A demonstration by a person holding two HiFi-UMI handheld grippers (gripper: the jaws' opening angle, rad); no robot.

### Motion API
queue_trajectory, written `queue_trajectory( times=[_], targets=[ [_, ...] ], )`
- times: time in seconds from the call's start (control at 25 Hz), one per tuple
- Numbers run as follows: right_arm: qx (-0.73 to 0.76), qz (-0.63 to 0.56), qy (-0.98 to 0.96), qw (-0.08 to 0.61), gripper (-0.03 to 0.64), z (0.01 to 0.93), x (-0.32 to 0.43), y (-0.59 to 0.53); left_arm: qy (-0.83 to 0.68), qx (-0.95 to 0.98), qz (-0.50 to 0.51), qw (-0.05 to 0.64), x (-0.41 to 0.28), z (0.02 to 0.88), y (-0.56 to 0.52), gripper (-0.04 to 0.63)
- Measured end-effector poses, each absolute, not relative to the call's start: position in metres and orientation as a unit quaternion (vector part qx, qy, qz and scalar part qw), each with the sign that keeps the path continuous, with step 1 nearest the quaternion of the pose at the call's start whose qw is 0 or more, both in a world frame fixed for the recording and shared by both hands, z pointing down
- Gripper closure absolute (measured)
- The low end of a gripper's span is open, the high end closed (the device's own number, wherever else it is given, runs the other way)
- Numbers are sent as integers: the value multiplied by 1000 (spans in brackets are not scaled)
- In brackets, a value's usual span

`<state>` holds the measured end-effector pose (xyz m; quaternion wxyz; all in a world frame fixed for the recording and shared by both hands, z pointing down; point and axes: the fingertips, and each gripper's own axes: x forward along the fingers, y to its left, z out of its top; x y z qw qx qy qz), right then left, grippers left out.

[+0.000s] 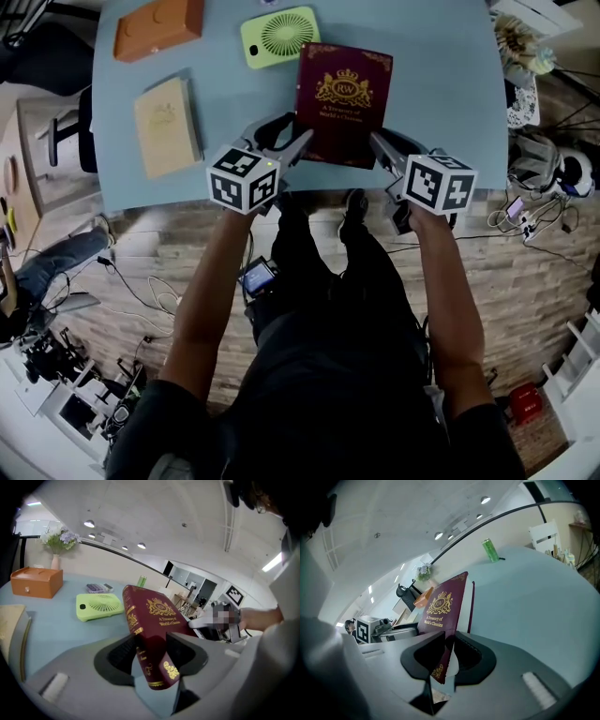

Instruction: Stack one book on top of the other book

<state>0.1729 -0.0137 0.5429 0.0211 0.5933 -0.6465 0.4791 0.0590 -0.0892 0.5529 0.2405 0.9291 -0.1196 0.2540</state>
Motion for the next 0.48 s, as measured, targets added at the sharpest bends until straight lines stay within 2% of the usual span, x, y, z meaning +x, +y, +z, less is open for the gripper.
queue_trajectory(
  times=[0.48],
  targets=[
    [571,460,-680,29,554,519,154,-27,-163,932,232,227,33,527,-91,371]
  ],
)
